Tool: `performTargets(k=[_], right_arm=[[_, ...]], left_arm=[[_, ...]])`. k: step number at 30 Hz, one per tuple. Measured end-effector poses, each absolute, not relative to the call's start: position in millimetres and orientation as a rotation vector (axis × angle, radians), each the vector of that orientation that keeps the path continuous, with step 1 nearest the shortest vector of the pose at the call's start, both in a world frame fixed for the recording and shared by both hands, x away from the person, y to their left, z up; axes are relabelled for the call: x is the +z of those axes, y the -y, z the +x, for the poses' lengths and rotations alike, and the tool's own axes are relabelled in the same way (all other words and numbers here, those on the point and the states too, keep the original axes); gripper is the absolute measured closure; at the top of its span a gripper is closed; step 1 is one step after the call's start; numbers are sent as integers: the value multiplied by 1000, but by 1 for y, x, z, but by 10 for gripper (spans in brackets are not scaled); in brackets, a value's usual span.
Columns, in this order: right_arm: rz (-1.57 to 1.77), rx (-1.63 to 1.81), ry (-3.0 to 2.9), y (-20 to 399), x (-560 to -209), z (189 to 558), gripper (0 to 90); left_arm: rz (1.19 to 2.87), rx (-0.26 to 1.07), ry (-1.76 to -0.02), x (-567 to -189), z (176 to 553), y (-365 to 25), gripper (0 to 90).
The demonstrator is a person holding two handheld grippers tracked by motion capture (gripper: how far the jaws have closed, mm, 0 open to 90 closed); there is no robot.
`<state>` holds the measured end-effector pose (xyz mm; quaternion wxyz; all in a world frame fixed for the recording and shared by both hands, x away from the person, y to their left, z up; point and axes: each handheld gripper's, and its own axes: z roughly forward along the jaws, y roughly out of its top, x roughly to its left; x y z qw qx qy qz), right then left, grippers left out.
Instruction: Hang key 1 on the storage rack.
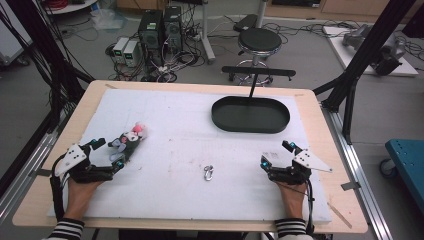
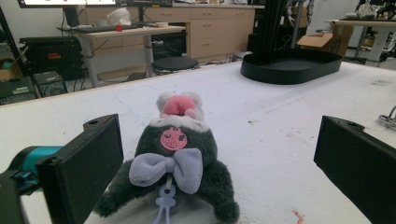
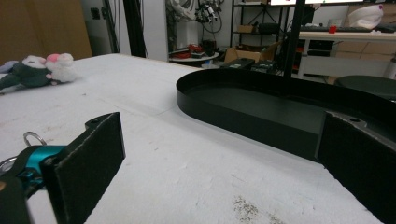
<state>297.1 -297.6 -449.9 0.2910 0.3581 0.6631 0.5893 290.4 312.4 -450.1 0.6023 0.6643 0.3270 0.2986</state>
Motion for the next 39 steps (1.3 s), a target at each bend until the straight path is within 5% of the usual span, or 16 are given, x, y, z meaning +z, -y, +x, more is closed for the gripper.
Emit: performTargets(k=[18,39], right_arm=[[955,1566,-1766,297,-450,297,7],[950,1562,-1766,297,-450,297,7]], left_arm=[[1532,676,-760,-450,291,-314,18],[1811,655,-766,-394,306,-315,18]])
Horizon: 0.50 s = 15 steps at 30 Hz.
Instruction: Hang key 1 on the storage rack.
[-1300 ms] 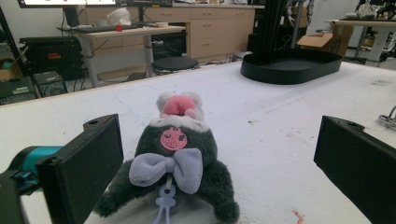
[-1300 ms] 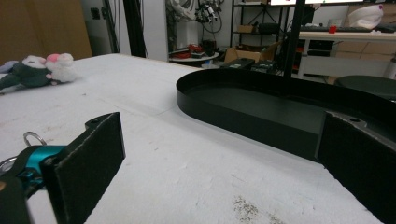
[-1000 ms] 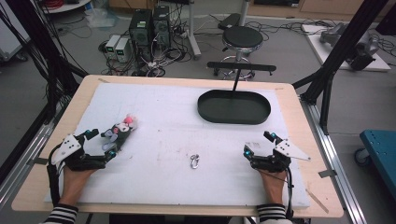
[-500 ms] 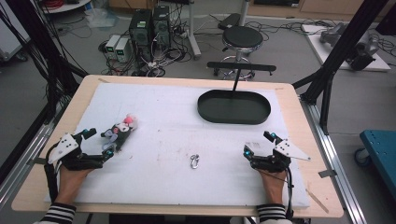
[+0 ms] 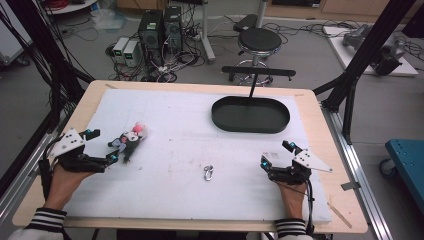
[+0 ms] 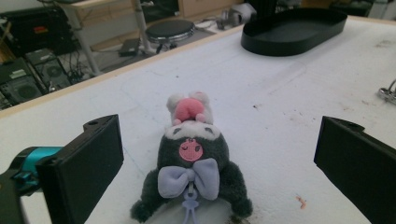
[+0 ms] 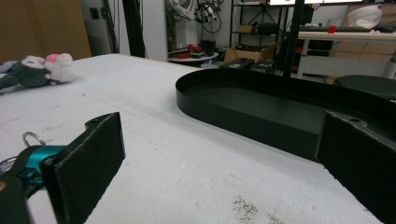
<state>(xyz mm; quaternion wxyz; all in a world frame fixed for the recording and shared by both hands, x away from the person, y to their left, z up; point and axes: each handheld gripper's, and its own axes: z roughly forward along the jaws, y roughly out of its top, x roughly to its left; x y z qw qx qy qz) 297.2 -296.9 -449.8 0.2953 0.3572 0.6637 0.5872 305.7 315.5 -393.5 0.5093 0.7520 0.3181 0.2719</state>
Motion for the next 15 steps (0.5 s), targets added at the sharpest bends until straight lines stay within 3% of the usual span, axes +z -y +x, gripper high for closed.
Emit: performTargets(k=[15], right_arm=[[952,1560,-1764,297,-450,297,7]], left_arm=[[2092,618,-791,-367,340,-300,18]])
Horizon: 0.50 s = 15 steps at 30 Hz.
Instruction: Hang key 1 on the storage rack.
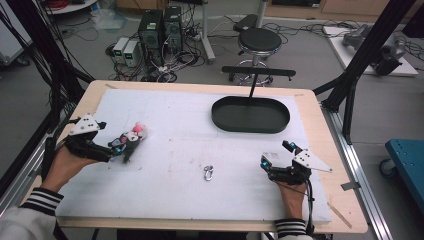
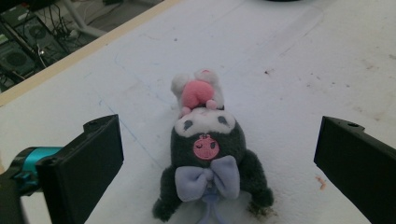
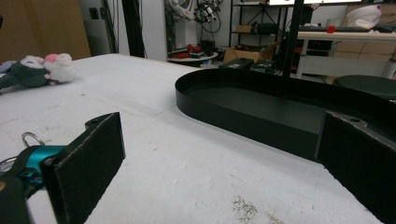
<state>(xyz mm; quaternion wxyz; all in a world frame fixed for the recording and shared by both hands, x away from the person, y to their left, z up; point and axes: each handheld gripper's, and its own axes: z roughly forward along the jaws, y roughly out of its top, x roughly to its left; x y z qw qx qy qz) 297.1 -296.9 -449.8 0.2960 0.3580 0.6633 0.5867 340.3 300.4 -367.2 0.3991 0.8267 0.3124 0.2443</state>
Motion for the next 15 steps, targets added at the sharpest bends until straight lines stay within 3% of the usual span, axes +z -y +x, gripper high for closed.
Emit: performTargets(k=[15], right_arm=[[957,1564,-1765,297,-450,297,7]], left_arm=[[2273,558,-875,-364,368,-278,17]])
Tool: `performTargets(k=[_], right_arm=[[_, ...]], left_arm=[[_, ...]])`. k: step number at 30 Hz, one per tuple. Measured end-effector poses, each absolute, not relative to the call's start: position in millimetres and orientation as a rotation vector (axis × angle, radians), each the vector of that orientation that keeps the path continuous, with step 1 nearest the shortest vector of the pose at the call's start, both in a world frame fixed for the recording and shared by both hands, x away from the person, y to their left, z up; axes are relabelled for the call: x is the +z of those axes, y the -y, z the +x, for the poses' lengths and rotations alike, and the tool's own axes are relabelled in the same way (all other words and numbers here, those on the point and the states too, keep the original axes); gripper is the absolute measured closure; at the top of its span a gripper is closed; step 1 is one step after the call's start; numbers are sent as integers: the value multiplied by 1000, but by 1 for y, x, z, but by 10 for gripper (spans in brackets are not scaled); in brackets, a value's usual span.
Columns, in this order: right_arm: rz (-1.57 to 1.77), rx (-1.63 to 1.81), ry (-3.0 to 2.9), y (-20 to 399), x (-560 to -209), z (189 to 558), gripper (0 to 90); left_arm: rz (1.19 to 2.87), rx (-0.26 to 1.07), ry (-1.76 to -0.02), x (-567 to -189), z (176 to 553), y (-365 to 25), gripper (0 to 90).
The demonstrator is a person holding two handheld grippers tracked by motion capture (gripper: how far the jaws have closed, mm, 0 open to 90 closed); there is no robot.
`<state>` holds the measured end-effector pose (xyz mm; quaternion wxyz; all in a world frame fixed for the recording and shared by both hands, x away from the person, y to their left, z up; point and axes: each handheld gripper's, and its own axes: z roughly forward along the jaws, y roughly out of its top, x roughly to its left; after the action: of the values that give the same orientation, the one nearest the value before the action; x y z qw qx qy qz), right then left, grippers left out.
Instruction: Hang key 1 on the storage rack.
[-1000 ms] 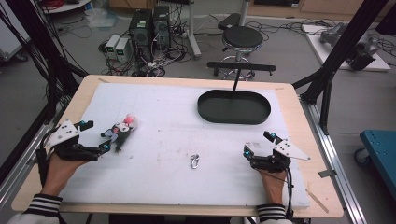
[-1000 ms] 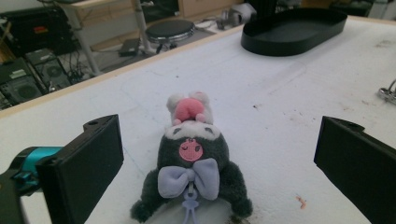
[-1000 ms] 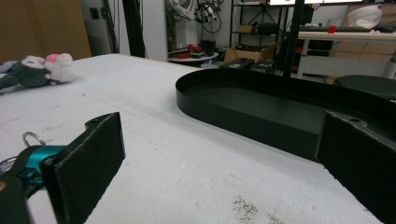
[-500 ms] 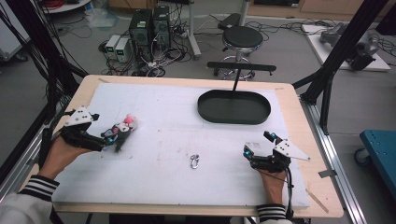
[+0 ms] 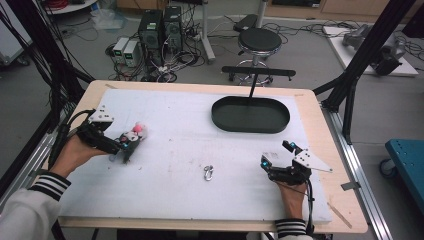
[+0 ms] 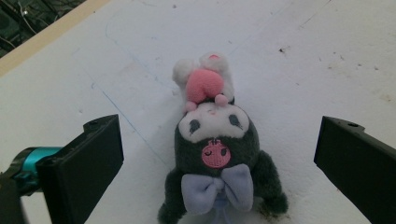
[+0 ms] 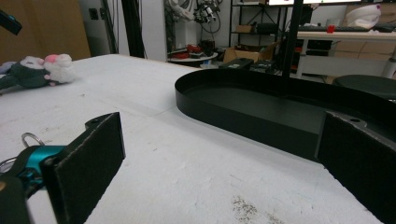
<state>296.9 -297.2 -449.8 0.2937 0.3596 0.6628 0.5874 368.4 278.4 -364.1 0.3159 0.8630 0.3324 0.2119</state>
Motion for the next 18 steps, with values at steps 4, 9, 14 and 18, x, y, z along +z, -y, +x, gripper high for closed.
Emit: performTargets(k=[4,9,14,18], right_arm=[[957,1562,-1764,297,-450,297,7],[957,1562,-1766,297,-450,297,7],[957,1562,-1766,297,-450,297,7],[958,1562,-1766,297,-450,297,7]], left_arm=[[2317,544,-899,-367,374,-273,17],[2356,533,-917,-374,379,-269,18],[2392,523,-936,-381,384,-264,18],[2411,514,-946,-387,388,-261,18]])
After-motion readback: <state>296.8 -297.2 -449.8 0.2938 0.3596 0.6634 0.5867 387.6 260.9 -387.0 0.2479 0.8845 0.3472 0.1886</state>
